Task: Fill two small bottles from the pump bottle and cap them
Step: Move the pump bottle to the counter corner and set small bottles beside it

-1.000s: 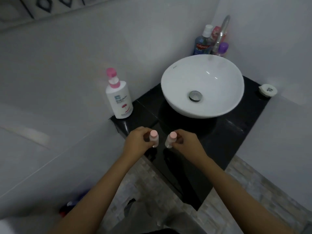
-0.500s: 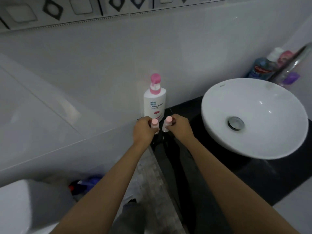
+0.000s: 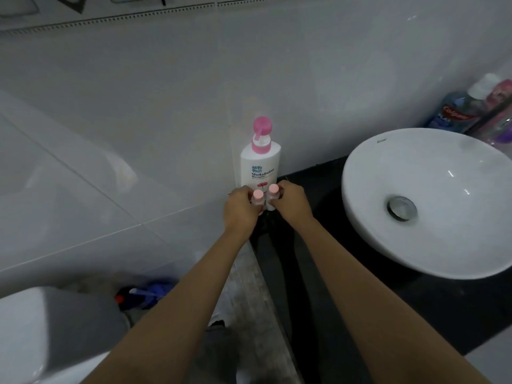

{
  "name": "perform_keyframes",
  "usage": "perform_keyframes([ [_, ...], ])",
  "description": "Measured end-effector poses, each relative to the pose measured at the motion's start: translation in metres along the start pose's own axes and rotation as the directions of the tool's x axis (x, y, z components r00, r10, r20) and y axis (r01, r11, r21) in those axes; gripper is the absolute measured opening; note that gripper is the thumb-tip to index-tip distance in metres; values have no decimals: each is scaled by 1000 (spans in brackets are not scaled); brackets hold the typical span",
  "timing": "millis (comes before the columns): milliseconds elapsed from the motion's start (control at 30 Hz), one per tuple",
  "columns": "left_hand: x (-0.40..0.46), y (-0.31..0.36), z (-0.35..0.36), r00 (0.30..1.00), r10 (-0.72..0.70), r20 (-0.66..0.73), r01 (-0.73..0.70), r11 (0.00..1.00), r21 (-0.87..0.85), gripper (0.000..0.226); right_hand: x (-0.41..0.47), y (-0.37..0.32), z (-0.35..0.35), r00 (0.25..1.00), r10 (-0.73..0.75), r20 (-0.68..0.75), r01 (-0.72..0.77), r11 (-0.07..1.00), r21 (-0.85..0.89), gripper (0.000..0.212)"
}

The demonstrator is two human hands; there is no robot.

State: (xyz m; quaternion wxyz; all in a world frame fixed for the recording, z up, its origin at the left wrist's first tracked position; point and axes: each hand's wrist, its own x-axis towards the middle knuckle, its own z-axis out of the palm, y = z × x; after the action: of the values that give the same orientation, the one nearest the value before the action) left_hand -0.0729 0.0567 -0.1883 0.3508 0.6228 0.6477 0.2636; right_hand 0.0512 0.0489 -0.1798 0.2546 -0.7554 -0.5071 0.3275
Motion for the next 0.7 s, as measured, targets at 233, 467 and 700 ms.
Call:
perform_keyframes([
  [233, 3, -3, 4, 1000, -3, -18, 3, 1000, -5, 24, 0, -2, -2, 1000, 18, 9, -18, 1000, 22, 20],
  [467, 4, -6, 4, 1000, -19, -13, 18, 999, -47, 25, -3, -5, -2, 999, 39, 1, -39, 999, 6, 22],
  [700, 0, -14, -1, 1000, -9, 17, 10, 999, -43, 33, -9, -5, -3, 999, 47, 9, -47, 999, -23, 30],
])
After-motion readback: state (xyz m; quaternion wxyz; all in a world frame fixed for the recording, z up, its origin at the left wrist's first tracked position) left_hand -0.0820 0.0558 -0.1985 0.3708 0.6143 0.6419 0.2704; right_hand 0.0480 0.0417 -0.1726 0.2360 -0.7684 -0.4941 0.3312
